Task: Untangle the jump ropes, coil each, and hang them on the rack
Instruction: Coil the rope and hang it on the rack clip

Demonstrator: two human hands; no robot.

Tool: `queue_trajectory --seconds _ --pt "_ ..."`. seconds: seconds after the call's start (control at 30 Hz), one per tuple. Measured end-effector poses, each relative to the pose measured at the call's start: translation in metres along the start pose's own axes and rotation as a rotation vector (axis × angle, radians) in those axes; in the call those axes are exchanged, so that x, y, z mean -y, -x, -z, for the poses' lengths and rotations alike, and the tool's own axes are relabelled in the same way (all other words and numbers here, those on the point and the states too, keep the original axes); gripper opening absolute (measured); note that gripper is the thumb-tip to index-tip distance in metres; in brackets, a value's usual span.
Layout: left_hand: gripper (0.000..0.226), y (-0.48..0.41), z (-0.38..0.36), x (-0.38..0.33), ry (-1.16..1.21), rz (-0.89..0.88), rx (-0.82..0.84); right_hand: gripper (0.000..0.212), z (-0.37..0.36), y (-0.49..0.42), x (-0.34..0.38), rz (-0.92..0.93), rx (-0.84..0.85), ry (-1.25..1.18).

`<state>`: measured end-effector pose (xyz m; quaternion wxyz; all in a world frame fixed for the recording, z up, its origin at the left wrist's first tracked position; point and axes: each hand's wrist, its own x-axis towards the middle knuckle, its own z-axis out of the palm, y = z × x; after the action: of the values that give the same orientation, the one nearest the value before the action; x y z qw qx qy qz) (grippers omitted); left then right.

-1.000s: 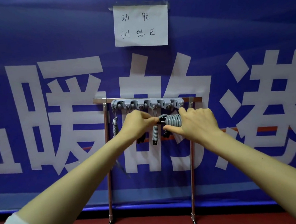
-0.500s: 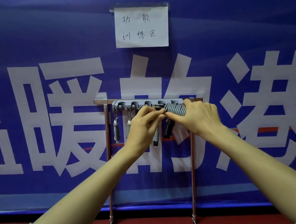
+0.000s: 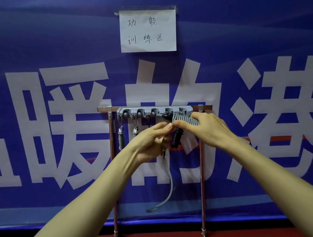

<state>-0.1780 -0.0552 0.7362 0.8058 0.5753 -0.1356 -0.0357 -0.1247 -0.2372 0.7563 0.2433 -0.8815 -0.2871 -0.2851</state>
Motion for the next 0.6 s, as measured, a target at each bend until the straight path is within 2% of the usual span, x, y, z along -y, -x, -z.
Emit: queue_trajectory --seconds 0.1,0.23,0.3,0.4,0.53,0.6 --pt "0.023 0.0032 -0.0003 -0.0022 -0.199 -0.083 -0.036 0.08 0.0028 0.0003 0.0 -0.02 0.056 -0.025" --pt "0.013 0.0037 -0.0027 -0.0042 -0.295 -0.177 -0.115 0.071 -0.0023 0.0015 0.004 -0.05 0.164 -0.201" --pt "0.011 0.0035 -0.0002 -0.0027 -0.316 -0.176 -0.117 0.068 -0.001 0.0028 0.0044 -0.063 0.282 -0.331" --pt "0.017 0.0043 0.0013 0.0008 -0.251 -0.109 -0.013 0.052 -0.0018 0.0077 0.0018 -0.125 0.52 -0.625" --pt "0.029 0.0033 0.0006 -0.0047 -0.213 -0.115 0.02 0.057 -0.004 0.0077 -0.0035 -0.25 0.737 -0.85" --pt "0.023 0.0037 0.0015 -0.005 -0.23 -0.132 -0.026 0.056 -0.0016 0.0062 -0.0027 -0.271 0.787 -0.906"
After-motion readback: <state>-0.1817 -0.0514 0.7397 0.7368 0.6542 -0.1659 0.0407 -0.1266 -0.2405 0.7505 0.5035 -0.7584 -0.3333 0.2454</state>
